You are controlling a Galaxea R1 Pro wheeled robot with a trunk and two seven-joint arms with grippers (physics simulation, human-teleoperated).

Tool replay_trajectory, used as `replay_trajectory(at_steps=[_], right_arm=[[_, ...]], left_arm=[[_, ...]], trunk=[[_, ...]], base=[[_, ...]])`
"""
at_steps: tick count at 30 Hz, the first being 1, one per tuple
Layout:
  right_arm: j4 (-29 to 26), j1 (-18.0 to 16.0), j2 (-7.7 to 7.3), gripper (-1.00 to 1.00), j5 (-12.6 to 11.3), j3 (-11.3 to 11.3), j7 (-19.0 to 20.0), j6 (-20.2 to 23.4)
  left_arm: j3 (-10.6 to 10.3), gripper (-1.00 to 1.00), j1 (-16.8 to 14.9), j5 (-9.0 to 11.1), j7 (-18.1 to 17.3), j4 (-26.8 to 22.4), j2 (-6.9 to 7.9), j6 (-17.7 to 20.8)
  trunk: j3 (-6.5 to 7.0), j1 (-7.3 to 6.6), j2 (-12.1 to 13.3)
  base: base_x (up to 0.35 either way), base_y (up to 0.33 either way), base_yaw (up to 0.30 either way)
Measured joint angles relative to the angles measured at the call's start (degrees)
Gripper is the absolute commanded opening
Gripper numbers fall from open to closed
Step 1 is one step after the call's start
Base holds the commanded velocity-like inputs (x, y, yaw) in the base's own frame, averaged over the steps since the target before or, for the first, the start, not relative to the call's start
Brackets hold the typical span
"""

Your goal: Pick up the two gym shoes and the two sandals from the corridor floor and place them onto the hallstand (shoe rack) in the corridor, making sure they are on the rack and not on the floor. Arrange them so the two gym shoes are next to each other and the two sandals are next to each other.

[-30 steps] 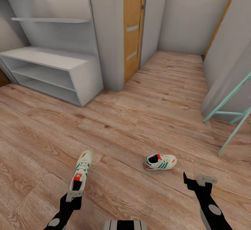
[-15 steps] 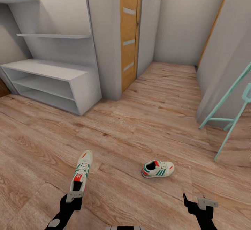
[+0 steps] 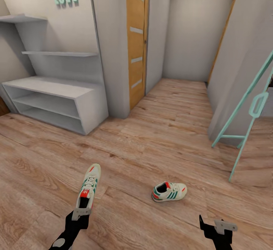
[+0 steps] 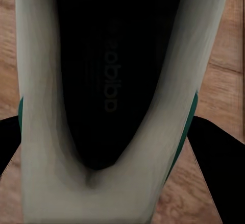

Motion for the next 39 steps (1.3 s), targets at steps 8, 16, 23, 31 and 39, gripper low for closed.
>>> replay_trajectory(at_steps=[8,16,23,31,39], right_arm=[[0.0,0.0,0.23,1.0,0.0,0.1,0.0,0.1],[0.1,0.0,0.27,1.0,0.0,0.1,0.0,0.1],[0.2,0.0,0.36,1.0,0.0,0.1,0.0,0.1],[1.6,0.0,0.36,1.0,-0.2,0.0,0.0,0.1],[1.6,0.0,0.36,1.0,-0.2,0.0,-0.1,0.1]], left_arm=[[0.0,-1.0,0.0,0.0,0.0,0.0,0.0,0.0],[0.0,-1.0,0.1,-0.1,-0.1,0.0,0.0,0.0],[0.0,-1.0,0.1,0.1,-0.1,0.0,0.0,0.0],[-0.1,-1.0,0.1,0.1,-0.1,0.0,0.0,0.0],[-0.1,-1.0,0.1,0.1,-0.1,-0.1,0.0,0.0]], trunk=[[1.84,-1.17,2.0],[2.61,-1.83,3.3],[2.76,-1.85,3.3],[3.0,-1.83,3.3],[3.24,-1.83,3.3]], base=[[0.0,0.0,-0.024],[0.001,0.0,-0.13],[0.199,0.181,-0.091],[0.092,0.311,-0.248],[0.004,0.314,-0.256]])
